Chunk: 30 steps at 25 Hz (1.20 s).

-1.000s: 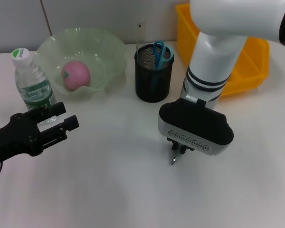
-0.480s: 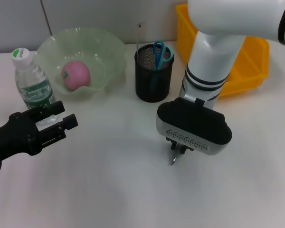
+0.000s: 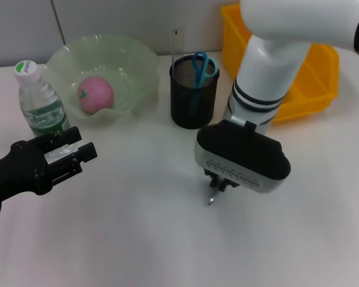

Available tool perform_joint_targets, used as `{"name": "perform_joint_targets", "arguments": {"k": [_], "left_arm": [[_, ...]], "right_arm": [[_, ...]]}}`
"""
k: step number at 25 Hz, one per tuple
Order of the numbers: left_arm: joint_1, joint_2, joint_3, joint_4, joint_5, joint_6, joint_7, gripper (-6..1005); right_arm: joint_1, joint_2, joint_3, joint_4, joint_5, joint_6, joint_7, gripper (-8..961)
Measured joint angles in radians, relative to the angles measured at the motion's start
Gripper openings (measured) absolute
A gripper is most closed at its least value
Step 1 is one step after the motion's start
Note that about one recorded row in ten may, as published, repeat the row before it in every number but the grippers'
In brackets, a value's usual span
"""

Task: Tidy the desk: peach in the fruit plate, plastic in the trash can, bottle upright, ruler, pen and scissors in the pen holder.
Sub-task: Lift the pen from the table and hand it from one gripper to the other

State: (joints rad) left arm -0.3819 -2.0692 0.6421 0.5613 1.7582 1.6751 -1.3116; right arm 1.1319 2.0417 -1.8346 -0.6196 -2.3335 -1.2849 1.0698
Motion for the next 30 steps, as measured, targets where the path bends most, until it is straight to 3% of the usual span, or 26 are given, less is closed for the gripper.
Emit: {"name": "perform_joint_targets", "arguments": {"k": [5,7,8,11,16,22,30], "left_arm": [[0.000,0.002,0.001,0.000,0.000,0.002,-0.002,602],[0.000,0.002,-0.001,0.005,0.000,0.004,-0.010,599],[0.000,0.002,-0.001,0.005,0.000,0.004,-0.010,599],[0.001,0.002,-0.001,0.006,-0.002,0.008,-0.010,599],[0.004,0.005,-0.001,0.021,-0.005,0.023,-0.002,600],[0.024,0.009,-0.009,0.082,-0.007,0.058,0.005,600],[0.029,0.007,-0.017,0.088,-0.035,0.101,0.070,601]], "right_arm": [[-0.058,0.002,0.186,-0.154,-0.055,-0.067,-0.001,111],[-0.111,0.011,0.339,-0.290,-0.081,-0.150,-0.002,111],[-0.111,0.011,0.339,-0.290,-0.081,-0.150,-0.002,111],[-0.163,0.029,0.480,-0.408,-0.075,-0.217,-0.002,111],[-0.250,0.034,0.648,-0.553,0.087,-0.298,0.054,111],[-0.374,0.037,0.741,-0.610,0.362,-0.280,0.171,111],[-0.541,0.039,0.744,-0.487,0.727,-0.117,0.365,111]]}}
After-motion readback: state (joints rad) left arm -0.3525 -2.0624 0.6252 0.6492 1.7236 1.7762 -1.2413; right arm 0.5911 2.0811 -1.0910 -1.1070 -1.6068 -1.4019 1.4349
